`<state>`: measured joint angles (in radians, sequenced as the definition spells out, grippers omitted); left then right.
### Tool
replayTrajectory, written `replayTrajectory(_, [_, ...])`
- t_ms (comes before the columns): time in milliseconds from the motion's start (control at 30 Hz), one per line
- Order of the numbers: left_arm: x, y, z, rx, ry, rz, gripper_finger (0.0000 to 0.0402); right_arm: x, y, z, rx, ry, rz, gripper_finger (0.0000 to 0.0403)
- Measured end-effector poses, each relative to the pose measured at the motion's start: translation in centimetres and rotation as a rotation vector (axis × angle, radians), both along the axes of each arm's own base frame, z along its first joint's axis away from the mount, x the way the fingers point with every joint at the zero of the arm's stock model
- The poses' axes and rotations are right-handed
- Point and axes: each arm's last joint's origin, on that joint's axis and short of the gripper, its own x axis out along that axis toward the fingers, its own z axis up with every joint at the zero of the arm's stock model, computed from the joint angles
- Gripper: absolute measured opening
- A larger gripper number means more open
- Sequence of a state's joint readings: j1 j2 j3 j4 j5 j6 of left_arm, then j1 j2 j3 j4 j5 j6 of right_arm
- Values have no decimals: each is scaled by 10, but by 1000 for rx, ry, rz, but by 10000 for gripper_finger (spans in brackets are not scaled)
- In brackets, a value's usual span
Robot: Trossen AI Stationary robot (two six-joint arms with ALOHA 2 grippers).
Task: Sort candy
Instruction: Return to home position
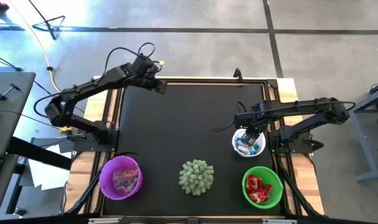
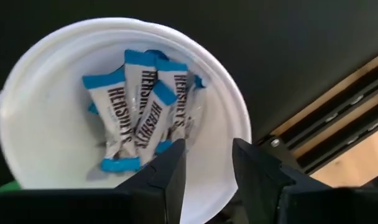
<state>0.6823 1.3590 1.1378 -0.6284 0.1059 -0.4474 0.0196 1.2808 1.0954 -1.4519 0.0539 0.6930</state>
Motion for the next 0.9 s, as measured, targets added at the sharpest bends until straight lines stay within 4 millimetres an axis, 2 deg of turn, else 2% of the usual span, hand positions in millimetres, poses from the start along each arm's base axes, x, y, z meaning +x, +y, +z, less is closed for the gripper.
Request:
replayTrajectory(233, [28, -20, 12, 83, -143, -97, 131, 1, -2, 0, -50, -2, 115, 126])
replayTrajectory(400, [38, -36, 12, 89, -147, -170, 131, 2, -3, 1, -108, -16, 181, 126])
replayTrajectory(500, [43, -48, 12, 84, -147, -213, 131, -4, -6, 7, -181, -36, 210, 126])
replayTrajectory(600, [48, -58, 12, 82, -153, -251, 131, -20, -7, 6, -220, -103, 198, 126])
replayTrajectory(767, [53, -73, 16, 95, -169, -274, 131, -41, -6, 0, -204, -409, 145, 126])
replayTrajectory(900, [50, -86, 25, 183, -165, -287, 131, -43, -6, -1, -200, -705, 85, 126])
